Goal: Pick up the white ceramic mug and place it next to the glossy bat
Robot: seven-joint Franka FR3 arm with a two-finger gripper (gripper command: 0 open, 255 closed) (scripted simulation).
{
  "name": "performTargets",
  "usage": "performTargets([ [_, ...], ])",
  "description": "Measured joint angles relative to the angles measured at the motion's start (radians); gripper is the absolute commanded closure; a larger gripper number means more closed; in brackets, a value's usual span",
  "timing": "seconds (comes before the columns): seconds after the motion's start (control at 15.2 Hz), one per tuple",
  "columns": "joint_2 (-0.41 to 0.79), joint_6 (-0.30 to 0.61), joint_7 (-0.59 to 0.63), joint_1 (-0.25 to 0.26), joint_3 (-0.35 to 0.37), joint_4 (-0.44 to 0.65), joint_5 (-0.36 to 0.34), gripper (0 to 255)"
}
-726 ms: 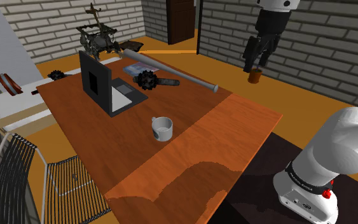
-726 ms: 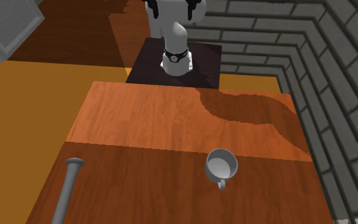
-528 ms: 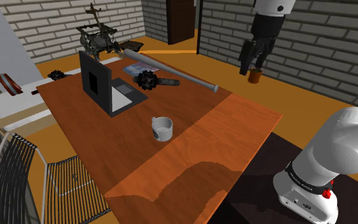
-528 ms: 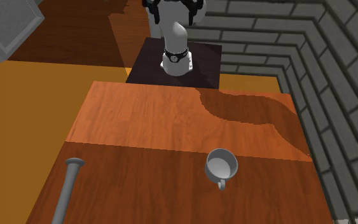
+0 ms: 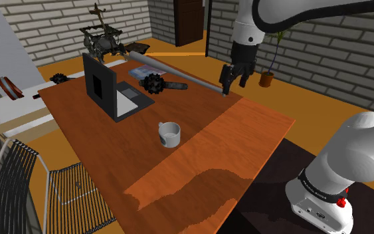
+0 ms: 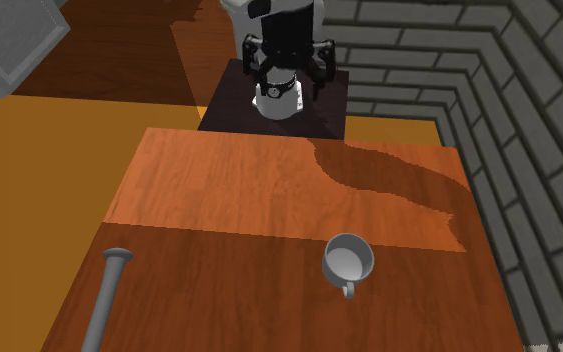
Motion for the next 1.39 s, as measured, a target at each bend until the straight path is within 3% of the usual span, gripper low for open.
performTargets([
  [0.79,0.404,0.350,0.130,-0.004,0.120,0.062,-0.029,0],
  [1.39,0.769,0.514,0.280,0.019,0.155,0.256,-0.165,0],
])
